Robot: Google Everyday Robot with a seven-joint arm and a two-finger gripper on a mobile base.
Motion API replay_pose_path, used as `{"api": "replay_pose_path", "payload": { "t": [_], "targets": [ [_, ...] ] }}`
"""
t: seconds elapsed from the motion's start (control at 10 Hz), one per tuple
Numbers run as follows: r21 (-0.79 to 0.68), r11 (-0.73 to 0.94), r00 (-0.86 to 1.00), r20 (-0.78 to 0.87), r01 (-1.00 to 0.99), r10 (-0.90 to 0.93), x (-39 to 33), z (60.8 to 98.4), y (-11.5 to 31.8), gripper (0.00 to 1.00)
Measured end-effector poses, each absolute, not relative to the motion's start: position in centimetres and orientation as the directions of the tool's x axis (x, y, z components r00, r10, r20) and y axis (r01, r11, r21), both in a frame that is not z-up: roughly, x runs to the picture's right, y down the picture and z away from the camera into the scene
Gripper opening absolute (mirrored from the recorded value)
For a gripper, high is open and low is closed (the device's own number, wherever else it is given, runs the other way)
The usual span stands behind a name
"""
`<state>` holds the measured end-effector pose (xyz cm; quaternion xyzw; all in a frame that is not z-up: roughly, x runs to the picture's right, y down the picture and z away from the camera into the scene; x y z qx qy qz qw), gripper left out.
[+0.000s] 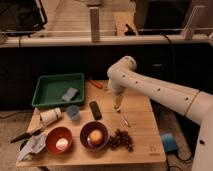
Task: Place eraser in tray
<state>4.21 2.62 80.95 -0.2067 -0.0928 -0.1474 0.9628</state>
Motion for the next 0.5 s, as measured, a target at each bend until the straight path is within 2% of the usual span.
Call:
{"api": "replay_pose_path", "payload": {
  "t": [0.5],
  "targets": [
    [-0.383,0.862,0.928,0.296,0.332,-0.226,3.1,83.8,2.7,0.80]
  ]
}}
